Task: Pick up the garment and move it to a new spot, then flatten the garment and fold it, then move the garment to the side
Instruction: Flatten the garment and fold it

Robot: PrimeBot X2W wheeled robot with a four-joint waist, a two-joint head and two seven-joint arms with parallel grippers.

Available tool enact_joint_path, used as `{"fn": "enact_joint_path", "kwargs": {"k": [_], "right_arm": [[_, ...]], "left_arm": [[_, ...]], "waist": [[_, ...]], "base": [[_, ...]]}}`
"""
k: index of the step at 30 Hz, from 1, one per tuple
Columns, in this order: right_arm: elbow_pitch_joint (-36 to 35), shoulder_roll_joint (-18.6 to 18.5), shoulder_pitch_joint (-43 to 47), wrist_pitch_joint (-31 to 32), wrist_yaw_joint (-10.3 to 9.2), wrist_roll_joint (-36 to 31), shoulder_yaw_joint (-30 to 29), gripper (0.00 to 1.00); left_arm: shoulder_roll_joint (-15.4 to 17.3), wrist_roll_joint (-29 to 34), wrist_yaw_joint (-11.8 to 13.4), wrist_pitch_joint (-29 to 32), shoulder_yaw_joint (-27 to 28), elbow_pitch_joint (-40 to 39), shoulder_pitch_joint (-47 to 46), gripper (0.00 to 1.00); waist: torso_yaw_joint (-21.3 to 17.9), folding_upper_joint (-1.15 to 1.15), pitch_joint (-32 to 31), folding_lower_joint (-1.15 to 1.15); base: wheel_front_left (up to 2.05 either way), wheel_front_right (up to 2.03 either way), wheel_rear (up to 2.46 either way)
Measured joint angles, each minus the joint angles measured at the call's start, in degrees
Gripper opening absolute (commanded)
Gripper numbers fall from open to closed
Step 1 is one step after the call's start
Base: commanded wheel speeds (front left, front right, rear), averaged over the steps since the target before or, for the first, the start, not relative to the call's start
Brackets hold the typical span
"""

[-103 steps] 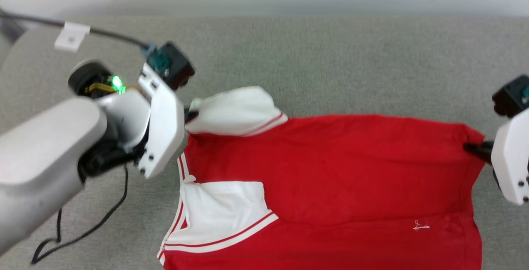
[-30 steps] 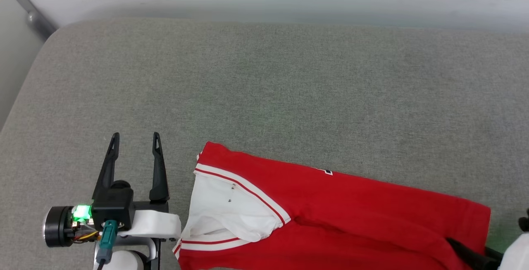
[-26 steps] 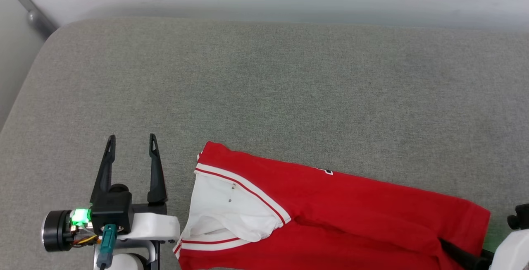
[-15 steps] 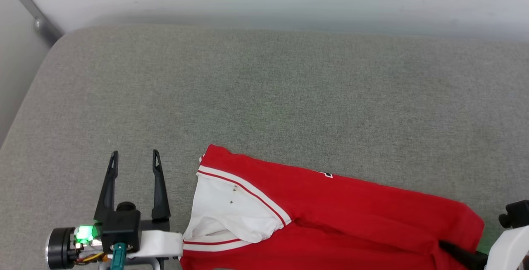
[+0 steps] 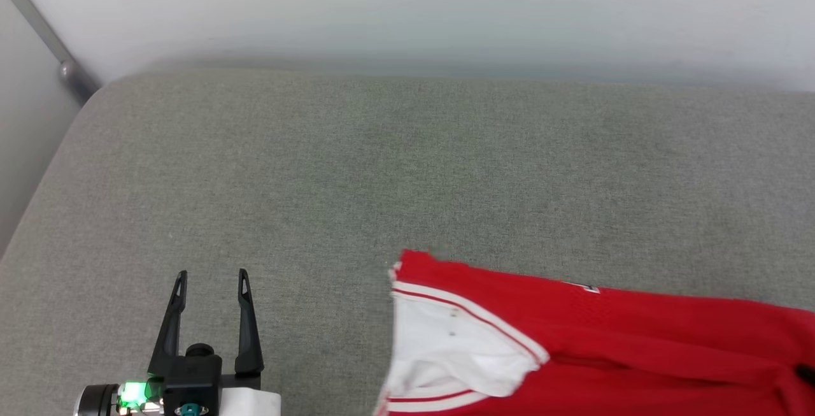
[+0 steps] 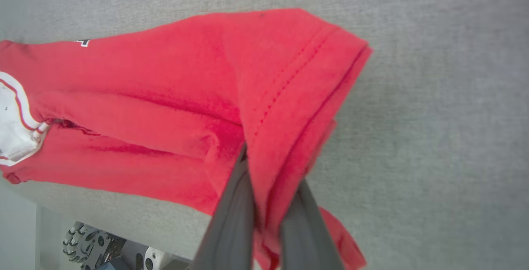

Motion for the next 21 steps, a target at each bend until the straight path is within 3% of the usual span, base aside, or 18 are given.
{"fn": "enact_joint_path", "kwargs": {"k": [5, 9, 13, 21], "right_arm": [[3.59, -3.35, 0.49, 1.43, 0.00, -3.23, -3.41, 0.00], [3.05, -3.72, 0.48, 2.48, 0.00, -4.59, -4.38, 0.00], [-3.53, -3.37, 0.82, 3.53, 0.00, -4.82, -3.53, 0.00], [-23.39, -1.33, 1.52, 8.69, -0.01, -2.32, 1.26, 0.00]], "left_arm": [[-0.14, 0.46, -0.73, 0.00, 0.41, 0.14, 0.76, 1.00], [-0.30, 0.63, -1.18, 0.00, 0.42, 0.29, 1.09, 1.00], [-0.41, 0.93, -1.42, 0.00, 0.49, 0.45, 1.29, 1.00], [-0.63, 0.94, -2.19, 0.00, 0.84, 0.54, 1.79, 1.00]], "waist": [[-0.23, 0.00, -0.32, 0.00], [-0.57, 0.00, -0.41, 0.00], [-1.00, 0.00, -0.56, 0.00], [-1.49, 0.00, -0.37, 0.00]], "base": [[0.00, 0.00, 0.00], [0.00, 0.00, 0.00], [0.00, 0.00, 0.00], [0.00, 0.00, 0.00]]}}
